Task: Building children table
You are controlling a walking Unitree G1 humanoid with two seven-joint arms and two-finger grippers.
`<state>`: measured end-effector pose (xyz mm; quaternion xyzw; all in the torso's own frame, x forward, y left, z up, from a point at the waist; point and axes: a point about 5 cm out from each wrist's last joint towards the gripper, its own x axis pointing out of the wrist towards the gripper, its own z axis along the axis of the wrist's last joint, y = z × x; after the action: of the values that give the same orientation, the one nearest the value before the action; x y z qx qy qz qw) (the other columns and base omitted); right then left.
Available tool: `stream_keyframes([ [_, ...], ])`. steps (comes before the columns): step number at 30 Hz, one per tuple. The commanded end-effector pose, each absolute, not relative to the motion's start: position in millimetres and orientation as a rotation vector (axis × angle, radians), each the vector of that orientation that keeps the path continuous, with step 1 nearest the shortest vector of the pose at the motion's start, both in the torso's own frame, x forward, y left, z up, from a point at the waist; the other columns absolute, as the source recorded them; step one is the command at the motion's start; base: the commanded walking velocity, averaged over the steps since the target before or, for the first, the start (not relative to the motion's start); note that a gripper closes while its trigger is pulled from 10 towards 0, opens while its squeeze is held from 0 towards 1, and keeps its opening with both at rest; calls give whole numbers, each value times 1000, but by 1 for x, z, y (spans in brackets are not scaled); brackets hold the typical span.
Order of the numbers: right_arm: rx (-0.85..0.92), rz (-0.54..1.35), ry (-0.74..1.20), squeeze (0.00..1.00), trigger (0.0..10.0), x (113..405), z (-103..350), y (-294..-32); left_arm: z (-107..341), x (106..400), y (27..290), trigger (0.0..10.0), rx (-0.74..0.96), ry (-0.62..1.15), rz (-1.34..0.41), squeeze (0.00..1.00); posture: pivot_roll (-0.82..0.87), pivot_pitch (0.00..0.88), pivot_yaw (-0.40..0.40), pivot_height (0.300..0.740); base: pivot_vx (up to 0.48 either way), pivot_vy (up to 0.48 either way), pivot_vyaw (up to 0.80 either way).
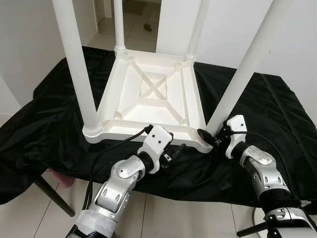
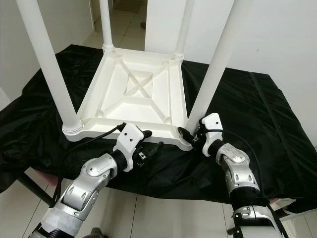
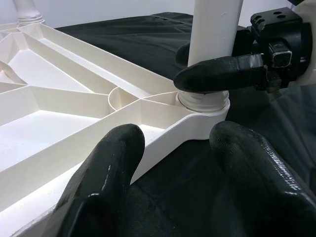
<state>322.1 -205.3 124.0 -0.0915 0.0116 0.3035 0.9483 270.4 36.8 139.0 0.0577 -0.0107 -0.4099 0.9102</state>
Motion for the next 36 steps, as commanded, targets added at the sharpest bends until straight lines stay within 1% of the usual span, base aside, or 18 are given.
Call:
stream_keyframes([
  [1, -168, 608, 72, 0, 0, 318, 108, -205, 139, 269, 35, 10000, 127, -30, -866, 0, 48, 0, -66, 740, 0, 0, 0],
  [5, -114, 427, 68, 0, 0, 324, 104, -207, 140, 271, 34, 10000, 130, -33, -868, 0, 48, 0, -67, 740, 0, 0, 0],
  [7, -99, 400, 65, 0, 0, 325, 104, -207, 140, 271, 34, 10000, 130, -34, -868, 0, 49, 0, -68, 740, 0, 0, 0],
  [10, 6, 325, 32, 0, 0, 323, 105, -193, 140, 271, 35, 10000, 138, -37, -867, 0, 54, 0, -75, 740, 0, 0, 0],
  [13, 24, 273, 15, 0, 0, 322, 106, -184, 139, 270, 35, 10000, 140, -38, -867, 0, 55, 0, -79, 740, 0, 0, 0],
  [17, 25, 244, 10, 0, 0, 322, 105, -180, 139, 270, 35, 10000, 141, -38, -866, 0, 55, 0, -79, 740, 0, 0, 0],
  [19, -5, 85, 22, 0, 0, 321, 102, -167, 139, 271, 34, 10000, 139, -40, -866, 0, 53, 0, -88, 740, 0, 0, 0],
  [20, -5, 85, 22, 0, 0, 321, 102, -167, 139, 271, 34, 10000, 139, -40, -866, 0, 53, 0, -88, 740, 0, 0, 0],
  [22, -17, -62, 50, 0, 0, 319, 98, -159, 139, 271, 32, 10000, 136, -43, -867, 0, 50, 0, -90, 740, 0, 0, 0],
  [23, -17, -62, 50, 0, 0, 319, 98, -159, 139, 271, 32, 10000, 136, -43, -867, 0, 50, 0, -90, 740, 0, 0, 0],
  [24, -16, -110, 64, 0, 0, 318, 96, -157, 139, 271, 32, 10000, 136, -43, -867, 0, 50, 0, -91, 740, 0, 0, 0],
  [26, 11, -113, 76, 0, 0, 317, 95, -151, 139, 271, 31, 10000, 135, -44, -869, 0, 50, 0, -89, 740, 0, 0, 0],
  [31, 24, -100, 72, 0, 0, 317, 97, -150, 139, 270, 31, 10000, 134, -45, -871, 0, 50, 0, -88, 740, 0, 0, 0],
  [32, 36, -81, 63, 0, 3529, 318, 99, -152, 139, 270, 31, 10000, 134, -44, -871, 0, 51, 0, -88, 740, 0, 0, 0],
  [33, 49, -67, 50, 0, 10000, 319, 102, -153, 138, 270, 31, 10000, 134, -43, -872, 0, 51, 0, -88, 740, 0, 0, 0],
  [34, 55, -56, 39, 314, 10000, 319, 104, -154, 138, 269, 32, 10000, 134, -42, -872, 0, 51, 0, -88, 740, 0, 0, 0],
  [35, 69, -47, 31, 886, 10000, 320, 106, -154, 138, 269, 32, 10000, 135, -42, -871, 0, 50, 0, -87, 740, 0, 0, 0],
  [36, 68, -33, 29, 1000, 10000, 320, 107, -154, 138, 269, 32, 10000, 134, -42, -871, 0, 50, 0, -87, 740, 0, 0, 0],
])
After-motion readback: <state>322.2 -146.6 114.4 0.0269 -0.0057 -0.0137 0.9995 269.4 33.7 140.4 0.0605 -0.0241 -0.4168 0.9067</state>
